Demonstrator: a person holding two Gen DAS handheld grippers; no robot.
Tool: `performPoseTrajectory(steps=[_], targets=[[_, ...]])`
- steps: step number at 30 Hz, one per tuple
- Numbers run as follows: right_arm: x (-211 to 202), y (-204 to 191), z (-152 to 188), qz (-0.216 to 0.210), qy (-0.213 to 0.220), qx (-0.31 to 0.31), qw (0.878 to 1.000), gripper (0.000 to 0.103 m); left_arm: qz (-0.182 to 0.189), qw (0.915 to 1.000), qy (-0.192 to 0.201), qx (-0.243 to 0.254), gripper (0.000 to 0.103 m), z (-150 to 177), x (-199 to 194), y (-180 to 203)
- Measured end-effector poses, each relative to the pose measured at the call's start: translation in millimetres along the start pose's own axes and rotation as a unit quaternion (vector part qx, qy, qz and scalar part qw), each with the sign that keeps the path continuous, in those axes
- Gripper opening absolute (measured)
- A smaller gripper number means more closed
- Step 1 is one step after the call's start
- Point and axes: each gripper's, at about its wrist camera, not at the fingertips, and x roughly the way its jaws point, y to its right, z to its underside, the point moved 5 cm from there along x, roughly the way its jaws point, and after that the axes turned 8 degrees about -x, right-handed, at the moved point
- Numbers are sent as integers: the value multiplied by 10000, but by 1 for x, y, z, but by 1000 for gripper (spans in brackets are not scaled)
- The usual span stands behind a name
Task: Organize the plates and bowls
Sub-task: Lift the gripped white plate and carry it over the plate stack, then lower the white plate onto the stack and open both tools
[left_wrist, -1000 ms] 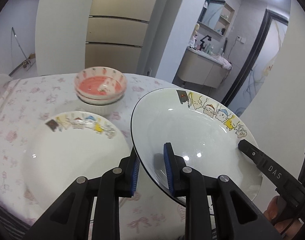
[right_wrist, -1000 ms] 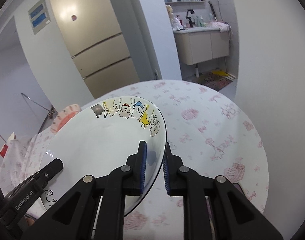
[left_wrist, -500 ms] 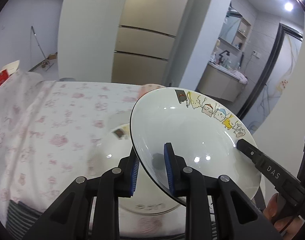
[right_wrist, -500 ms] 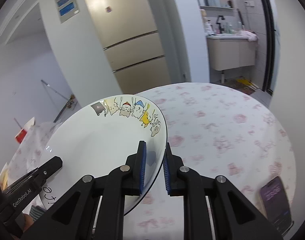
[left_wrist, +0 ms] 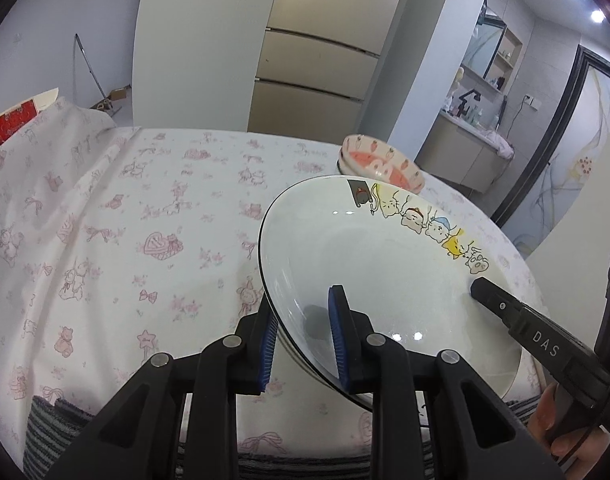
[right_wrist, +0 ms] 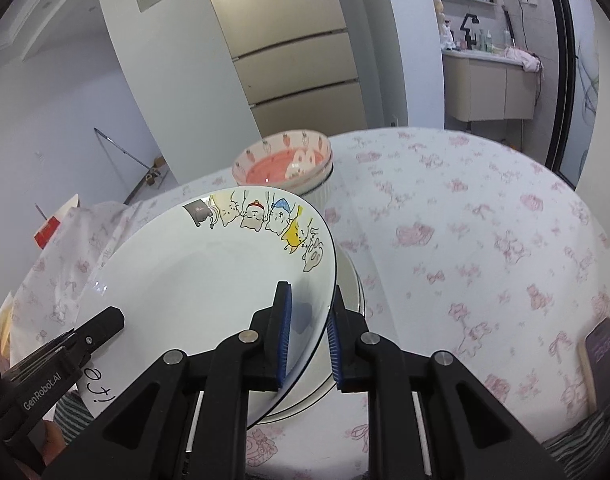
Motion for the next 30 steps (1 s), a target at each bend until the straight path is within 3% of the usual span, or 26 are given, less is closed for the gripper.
performPoseTrajectory(steps=[15, 30], targets=[[24, 3, 16, 102, -362, -6, 9993, 19, -6, 9998, -212, 11, 27, 15, 31, -7], [22, 2, 23, 337, -351, -121, 9987, 21, -34, 9994, -343, 47, 27, 24, 48, -9]])
